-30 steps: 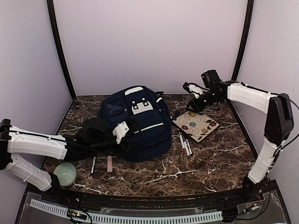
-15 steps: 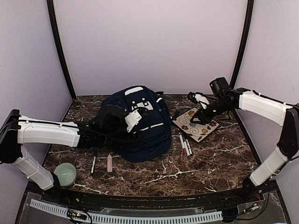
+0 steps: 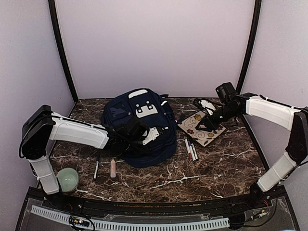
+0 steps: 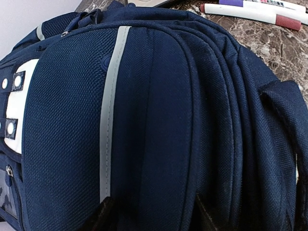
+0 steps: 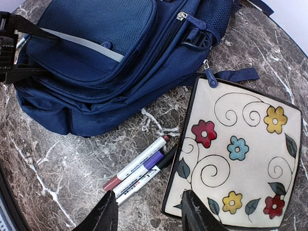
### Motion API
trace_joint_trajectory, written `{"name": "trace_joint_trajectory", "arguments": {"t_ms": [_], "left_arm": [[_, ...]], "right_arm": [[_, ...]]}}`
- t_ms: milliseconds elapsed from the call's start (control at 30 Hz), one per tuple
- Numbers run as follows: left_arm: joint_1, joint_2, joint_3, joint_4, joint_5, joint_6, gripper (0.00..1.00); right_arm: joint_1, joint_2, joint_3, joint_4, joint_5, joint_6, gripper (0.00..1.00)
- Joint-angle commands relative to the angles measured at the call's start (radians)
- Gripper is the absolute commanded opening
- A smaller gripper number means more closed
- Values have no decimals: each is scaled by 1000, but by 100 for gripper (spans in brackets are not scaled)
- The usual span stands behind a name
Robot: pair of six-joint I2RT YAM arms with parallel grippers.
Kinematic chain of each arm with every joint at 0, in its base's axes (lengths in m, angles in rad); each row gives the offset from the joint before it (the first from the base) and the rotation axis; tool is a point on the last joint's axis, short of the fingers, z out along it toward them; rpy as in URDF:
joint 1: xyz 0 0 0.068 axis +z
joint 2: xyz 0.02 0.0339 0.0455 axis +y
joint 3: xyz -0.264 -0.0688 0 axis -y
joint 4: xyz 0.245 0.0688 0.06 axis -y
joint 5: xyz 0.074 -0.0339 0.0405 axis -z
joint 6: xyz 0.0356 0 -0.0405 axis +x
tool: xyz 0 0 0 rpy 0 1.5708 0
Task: Pack the student bag
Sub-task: Pick up the upper front pocket of the student bag.
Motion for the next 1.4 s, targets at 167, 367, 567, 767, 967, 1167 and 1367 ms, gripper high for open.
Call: {"name": "trace_joint_trajectory", "arguments": {"t_ms": [167, 367, 567, 767, 967, 1167, 1367], "left_arm": [[-2, -67, 44, 60, -101, 64, 49], [12, -84, 40, 100, -120, 74, 46], [14, -110, 12, 184, -148, 94, 43], [14, -70, 7, 200, -129, 133, 44], [12, -14, 15, 160, -126, 141, 40], [12, -38, 13, 129, -122, 117, 18], [12, -123, -7, 144, -150, 77, 3]], "right_arm": [[3, -21, -9, 38, -17, 9, 45], [3, -18, -10, 45, -21, 13, 45], [3, -20, -37, 50, -23, 18, 45], [4, -4, -44, 57, -27, 18, 45], [3, 14, -46, 44, -37, 23, 44], [28, 66, -51, -48, -52, -17, 39], [68, 149, -76, -71, -15, -16, 39]]}}
